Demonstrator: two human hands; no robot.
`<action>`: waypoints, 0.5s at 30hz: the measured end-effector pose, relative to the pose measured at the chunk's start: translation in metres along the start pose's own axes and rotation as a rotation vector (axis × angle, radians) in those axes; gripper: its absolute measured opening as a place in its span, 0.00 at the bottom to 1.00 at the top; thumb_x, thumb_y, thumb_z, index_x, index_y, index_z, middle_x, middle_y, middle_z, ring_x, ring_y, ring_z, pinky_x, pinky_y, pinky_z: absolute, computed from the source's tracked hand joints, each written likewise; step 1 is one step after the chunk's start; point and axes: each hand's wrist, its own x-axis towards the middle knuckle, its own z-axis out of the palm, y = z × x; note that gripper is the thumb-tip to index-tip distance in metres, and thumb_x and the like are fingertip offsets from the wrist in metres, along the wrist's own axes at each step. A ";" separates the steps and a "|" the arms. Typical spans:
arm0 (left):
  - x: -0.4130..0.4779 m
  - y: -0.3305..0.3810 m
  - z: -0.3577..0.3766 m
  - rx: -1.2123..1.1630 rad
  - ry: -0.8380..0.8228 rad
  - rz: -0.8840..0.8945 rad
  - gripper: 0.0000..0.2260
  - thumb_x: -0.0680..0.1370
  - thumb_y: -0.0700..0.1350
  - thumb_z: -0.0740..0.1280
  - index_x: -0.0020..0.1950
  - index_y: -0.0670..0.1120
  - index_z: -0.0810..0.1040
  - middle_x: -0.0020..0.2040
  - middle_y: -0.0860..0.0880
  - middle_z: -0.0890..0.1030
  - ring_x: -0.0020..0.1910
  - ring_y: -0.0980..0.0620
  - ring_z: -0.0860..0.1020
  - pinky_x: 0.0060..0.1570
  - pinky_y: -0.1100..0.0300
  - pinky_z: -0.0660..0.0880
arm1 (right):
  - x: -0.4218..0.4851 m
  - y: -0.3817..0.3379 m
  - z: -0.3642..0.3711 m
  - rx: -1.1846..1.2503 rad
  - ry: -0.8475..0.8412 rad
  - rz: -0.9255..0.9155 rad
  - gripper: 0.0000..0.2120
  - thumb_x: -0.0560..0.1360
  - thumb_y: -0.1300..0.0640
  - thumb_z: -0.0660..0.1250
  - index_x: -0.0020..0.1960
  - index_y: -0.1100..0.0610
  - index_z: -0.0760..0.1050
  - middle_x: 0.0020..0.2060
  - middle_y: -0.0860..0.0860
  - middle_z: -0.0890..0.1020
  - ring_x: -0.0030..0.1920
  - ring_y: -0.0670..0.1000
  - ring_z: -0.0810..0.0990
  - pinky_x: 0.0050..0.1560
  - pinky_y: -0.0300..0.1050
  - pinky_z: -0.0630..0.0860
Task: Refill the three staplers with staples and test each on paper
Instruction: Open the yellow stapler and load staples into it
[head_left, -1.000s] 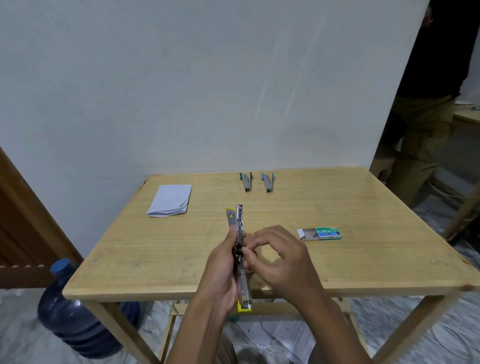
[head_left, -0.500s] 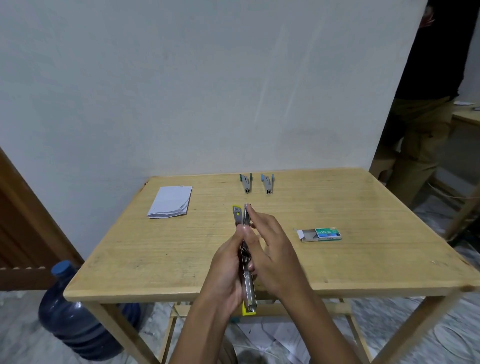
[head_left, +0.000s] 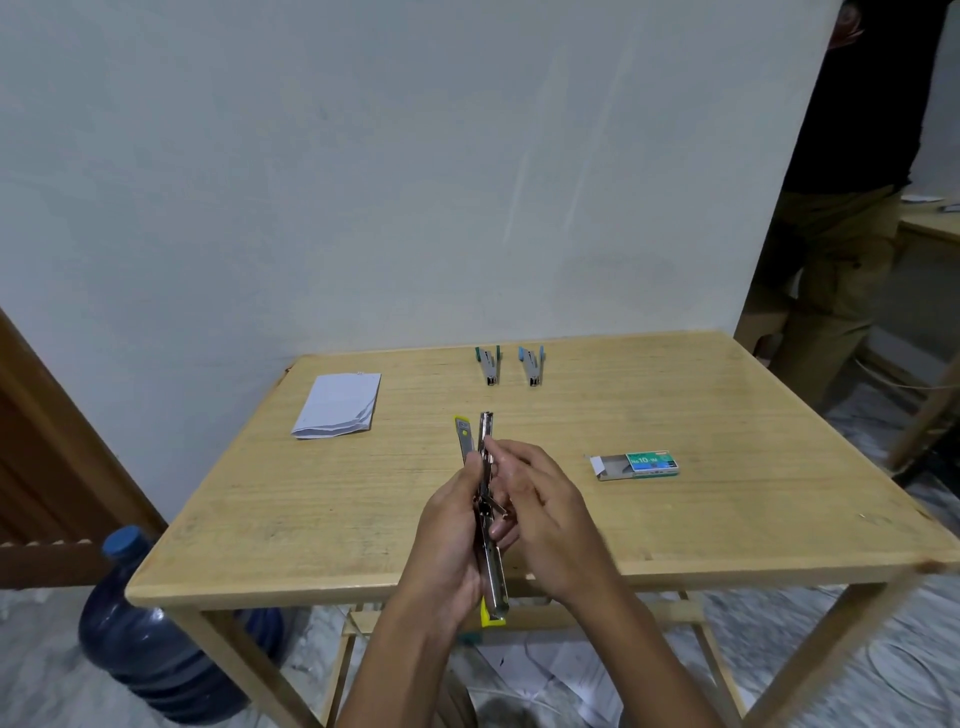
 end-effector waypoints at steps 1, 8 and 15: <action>0.001 0.000 -0.001 0.033 0.002 0.026 0.14 0.83 0.49 0.59 0.45 0.40 0.74 0.29 0.48 0.69 0.22 0.54 0.64 0.22 0.63 0.63 | 0.001 -0.004 0.002 0.145 0.049 0.064 0.19 0.79 0.37 0.55 0.63 0.42 0.77 0.57 0.43 0.80 0.45 0.41 0.82 0.48 0.42 0.81; 0.002 -0.001 0.005 0.938 0.088 0.312 0.10 0.83 0.48 0.58 0.53 0.47 0.78 0.39 0.53 0.79 0.32 0.63 0.77 0.30 0.70 0.69 | 0.019 -0.014 0.009 1.008 0.276 0.764 0.22 0.83 0.47 0.53 0.62 0.58 0.79 0.55 0.57 0.85 0.58 0.55 0.82 0.57 0.49 0.76; 0.008 0.005 0.012 1.532 0.064 0.455 0.11 0.82 0.52 0.58 0.46 0.47 0.71 0.39 0.48 0.78 0.34 0.52 0.75 0.30 0.57 0.66 | 0.014 -0.015 0.009 1.124 0.337 0.975 0.16 0.81 0.54 0.60 0.48 0.61 0.83 0.44 0.57 0.84 0.48 0.57 0.83 0.60 0.51 0.75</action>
